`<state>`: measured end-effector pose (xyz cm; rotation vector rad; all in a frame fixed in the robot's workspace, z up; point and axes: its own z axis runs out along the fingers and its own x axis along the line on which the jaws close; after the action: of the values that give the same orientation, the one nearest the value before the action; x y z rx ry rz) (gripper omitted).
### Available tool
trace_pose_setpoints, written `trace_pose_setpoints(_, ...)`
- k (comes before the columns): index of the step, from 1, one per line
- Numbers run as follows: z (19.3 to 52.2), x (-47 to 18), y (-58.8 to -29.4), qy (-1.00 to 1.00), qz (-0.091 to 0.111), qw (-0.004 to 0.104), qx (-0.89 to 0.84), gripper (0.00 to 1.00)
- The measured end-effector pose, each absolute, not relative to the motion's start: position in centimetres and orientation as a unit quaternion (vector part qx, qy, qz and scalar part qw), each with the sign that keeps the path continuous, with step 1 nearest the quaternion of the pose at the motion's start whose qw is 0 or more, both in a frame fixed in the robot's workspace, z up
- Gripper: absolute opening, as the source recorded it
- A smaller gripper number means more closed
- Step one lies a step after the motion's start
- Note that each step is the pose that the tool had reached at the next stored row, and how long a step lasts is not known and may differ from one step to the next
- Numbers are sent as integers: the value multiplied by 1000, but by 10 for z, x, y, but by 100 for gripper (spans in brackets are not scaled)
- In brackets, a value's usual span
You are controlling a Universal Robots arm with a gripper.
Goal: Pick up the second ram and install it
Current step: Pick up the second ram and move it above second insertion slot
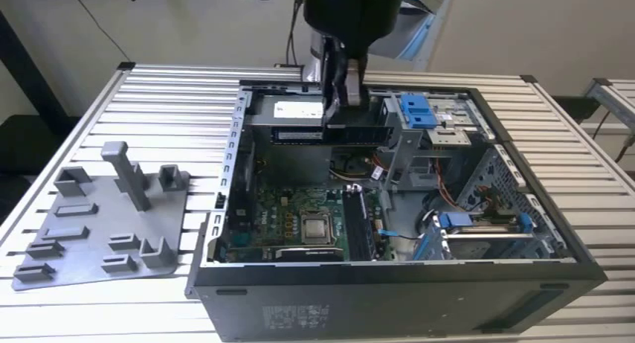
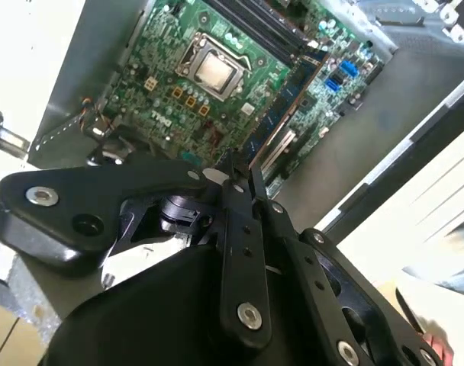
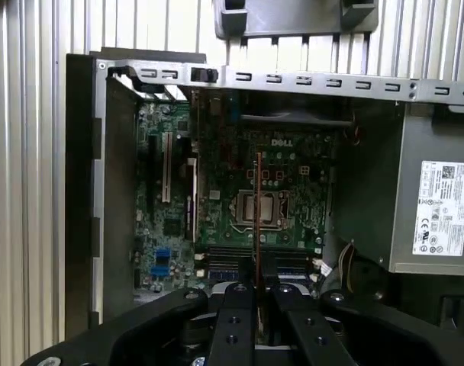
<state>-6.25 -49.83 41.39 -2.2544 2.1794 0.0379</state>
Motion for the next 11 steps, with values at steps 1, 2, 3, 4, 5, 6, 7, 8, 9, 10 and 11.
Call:
trace_pose_setpoints(1, 414, -59, -498, 695, 12, 3, -719, 14)
trace_pose_setpoints(2, 414, -56, -498, 695, 12, 3, -719, 14)
trace_pose_setpoints(3, 414, -53, -498, 695, 12, 3, -719, 14)
trace_pose_setpoints(4, 414, -49, -498, 695, 12, 3, -719, 14)
trace_pose_setpoints(5, 414, -46, -498, 695, 13, 2, -719, 14)
trace_pose_setpoints(6, 414, -42, -498, 695, 13, 2, -719, 14)
trace_pose_setpoints(7, 414, -38, -498, 695, 13, 2, -719, 14)
trace_pose_setpoints(8, 414, -34, -498, 695, 13, 2, -719, 14)
trace_pose_setpoints(9, 414, -31, -498, 695, 13, 2, -719, 14)
trace_pose_setpoints(10, 414, -27, -498, 695, 13, 2, -719, 14)
trace_pose_setpoints(11, 414, -24, -498, 695, 13, 2, -719, 14)
